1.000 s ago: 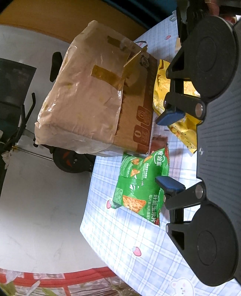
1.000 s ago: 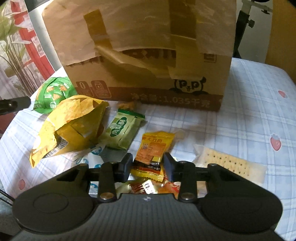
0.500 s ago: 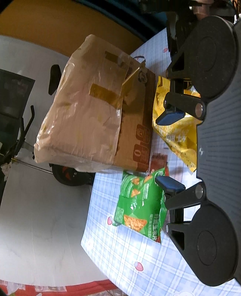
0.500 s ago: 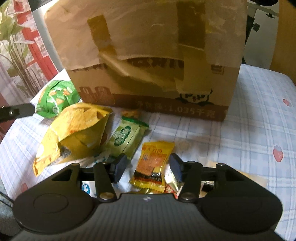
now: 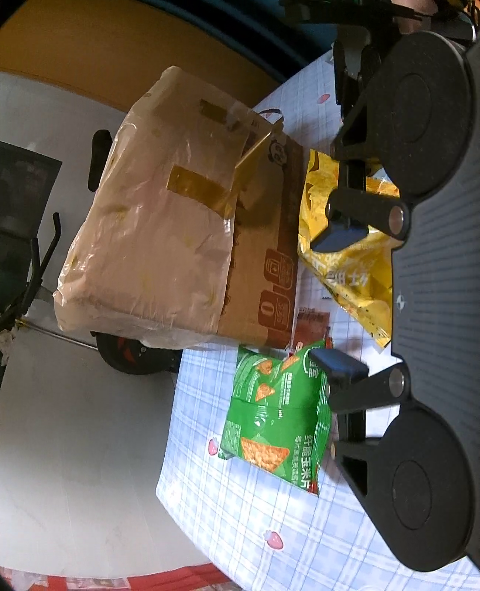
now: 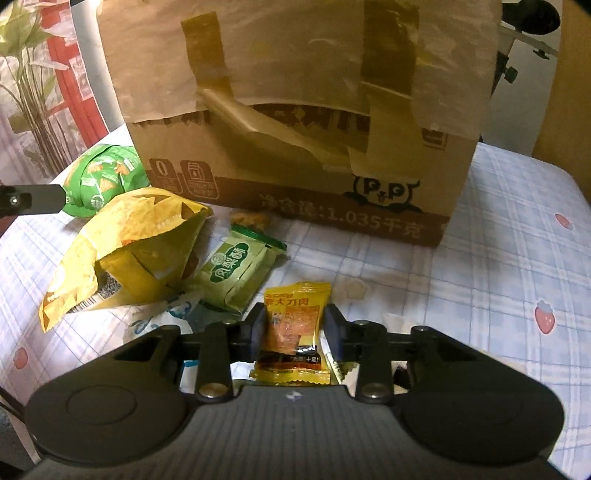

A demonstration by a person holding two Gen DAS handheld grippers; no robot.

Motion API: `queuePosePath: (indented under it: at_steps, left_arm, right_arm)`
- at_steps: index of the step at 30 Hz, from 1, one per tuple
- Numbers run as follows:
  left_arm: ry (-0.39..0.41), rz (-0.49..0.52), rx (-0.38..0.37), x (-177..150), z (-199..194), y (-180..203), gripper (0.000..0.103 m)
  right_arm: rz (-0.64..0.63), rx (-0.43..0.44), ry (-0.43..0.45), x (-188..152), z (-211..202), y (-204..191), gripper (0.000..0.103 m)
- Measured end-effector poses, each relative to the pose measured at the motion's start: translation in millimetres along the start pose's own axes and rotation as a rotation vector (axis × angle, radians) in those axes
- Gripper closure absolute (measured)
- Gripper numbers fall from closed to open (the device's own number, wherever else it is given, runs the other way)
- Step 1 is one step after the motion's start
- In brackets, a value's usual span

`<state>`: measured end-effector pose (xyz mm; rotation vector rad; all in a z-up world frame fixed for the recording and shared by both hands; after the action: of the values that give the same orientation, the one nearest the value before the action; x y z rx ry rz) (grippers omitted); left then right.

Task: Organize snacks
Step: 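Grasp the orange meat snack packet with the right tool, then grasp the yellow chip bag with the left tool while the right tool holds the orange packet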

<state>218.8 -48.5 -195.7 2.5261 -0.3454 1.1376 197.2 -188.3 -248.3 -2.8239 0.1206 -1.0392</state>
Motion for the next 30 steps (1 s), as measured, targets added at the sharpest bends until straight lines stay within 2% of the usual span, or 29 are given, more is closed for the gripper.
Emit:
queuePosePath:
  at_steps: [3, 14, 19, 24, 27, 30]
  left_arm:
    - [-0.005, 0.005, -0.002, 0, 2, 0, 0.065]
    - [-0.029, -0.028, -0.016, -2, 7, -1, 0.065]
    - [-0.036, -0.03, -0.034, -2, 3, 6, 0.063]
    - [-0.026, 0.031, -0.035, 1, 4, 23, 0.032]
    - [-0.039, 0.092, -0.046, 2, 9, 37, 0.019]
    - [-0.087, 0.21, -0.063, -5, 20, 55, 0.013]
  right_arm:
    - [0.005, 0.003, 0.005, -1, 0, 0, 0.067]
    - [0.042, 0.026, 0.02, -5, -9, 4, 0.07]
    - [0.054, 0.023, 0.071, 1, -28, 9, 0.07]
    - [0.072, 0.03, 0.114, 10, -46, 14, 0.07]
    - [0.067, 0.05, 0.132, 17, -52, 10, 0.07]
    - [0.035, 0.057, 0.138, 21, -54, 2, 0.07]
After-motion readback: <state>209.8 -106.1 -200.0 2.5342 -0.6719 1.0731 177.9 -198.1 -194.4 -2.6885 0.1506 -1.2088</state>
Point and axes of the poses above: each gripper's, at about its wrist camera, not at the fingertips, and z roughly the way its jaws point, y to its right, x to its top, the point moved 10 cm from there along z, roughly the way its jaws point, and after that the axes turned 1 degree about z, right-handed, at the moved point
